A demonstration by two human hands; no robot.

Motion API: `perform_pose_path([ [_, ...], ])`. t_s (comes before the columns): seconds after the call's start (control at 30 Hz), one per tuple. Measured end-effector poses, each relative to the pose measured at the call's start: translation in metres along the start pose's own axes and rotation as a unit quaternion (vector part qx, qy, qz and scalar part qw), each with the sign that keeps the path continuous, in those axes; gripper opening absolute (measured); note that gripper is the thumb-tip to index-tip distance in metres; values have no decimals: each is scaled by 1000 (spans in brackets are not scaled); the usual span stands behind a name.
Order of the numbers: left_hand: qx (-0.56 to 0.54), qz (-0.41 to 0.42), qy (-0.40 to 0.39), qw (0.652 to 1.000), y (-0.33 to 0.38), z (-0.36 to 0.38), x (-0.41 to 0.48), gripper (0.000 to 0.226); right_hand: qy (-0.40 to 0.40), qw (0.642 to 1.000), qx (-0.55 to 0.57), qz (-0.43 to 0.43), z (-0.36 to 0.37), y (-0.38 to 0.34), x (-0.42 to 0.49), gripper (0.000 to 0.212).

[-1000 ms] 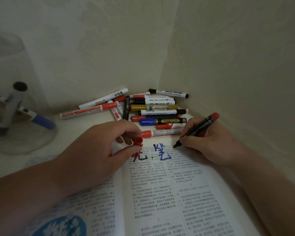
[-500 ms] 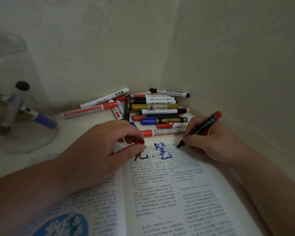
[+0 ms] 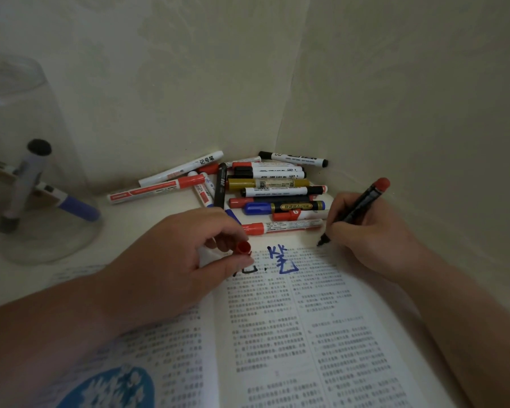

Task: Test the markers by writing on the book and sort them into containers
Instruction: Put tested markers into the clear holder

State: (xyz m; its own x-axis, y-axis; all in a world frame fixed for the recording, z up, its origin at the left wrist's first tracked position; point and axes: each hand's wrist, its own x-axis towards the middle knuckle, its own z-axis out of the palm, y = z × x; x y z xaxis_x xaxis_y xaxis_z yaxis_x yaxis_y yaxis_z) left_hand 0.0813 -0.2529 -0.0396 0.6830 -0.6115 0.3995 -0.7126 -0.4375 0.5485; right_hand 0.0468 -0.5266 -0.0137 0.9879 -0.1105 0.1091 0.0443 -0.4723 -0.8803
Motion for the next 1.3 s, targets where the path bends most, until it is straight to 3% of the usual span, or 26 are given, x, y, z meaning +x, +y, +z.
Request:
perform_pose_path([
  [0.17, 13, 7, -21, 1000, 0, 0, 1, 25, -102, 966, 224, -85, 20, -15, -14, 13],
  [0.23, 18, 15, -19, 1000, 1, 0, 2, 26, -136, 950, 258, -111, 29, -20, -18, 11],
  [0.33, 16, 22, -24, 999, 2, -1, 1, 23, -157, 939, 274, -136, 37, -24, -20, 26],
  [0.5, -15, 32, -30, 999, 5, 0, 0, 24, -128, 957, 215, -148, 42, -30, -25, 7],
  [0.63, -24, 51, -44, 997, 7, 1, 0, 19, -150, 974, 73, -150, 45, -33, -30, 18],
  [0.73, -25, 45, -46, 998, 8, 1, 1, 14, -117, 981, 28, -154, 50, -35, -30, 12],
  [0.9, -12, 22, -59, 998, 5, 3, 2, 20, -75, 969, 185, -148, 56, -35, -28, 24],
  [0.97, -26, 10, -46, 999, 6, 3, 2, 22, -46, 962, 207, -174, 55, -36, -27, 13],
  [1.07, -71, -12, -14, 997, 10, 0, 1, 18, -3, 967, 196, -164, 46, -35, -25, 16],
  [1.2, -140, -30, 33, 989, 12, -6, 0, 18, -121, 965, 199, -123, 33, -27, -23, 23],
  [1.3, -205, -61, 52, 975, 15, -9, 0, 23, -143, 973, 111, -143, 34, -24, -30, 22],
])
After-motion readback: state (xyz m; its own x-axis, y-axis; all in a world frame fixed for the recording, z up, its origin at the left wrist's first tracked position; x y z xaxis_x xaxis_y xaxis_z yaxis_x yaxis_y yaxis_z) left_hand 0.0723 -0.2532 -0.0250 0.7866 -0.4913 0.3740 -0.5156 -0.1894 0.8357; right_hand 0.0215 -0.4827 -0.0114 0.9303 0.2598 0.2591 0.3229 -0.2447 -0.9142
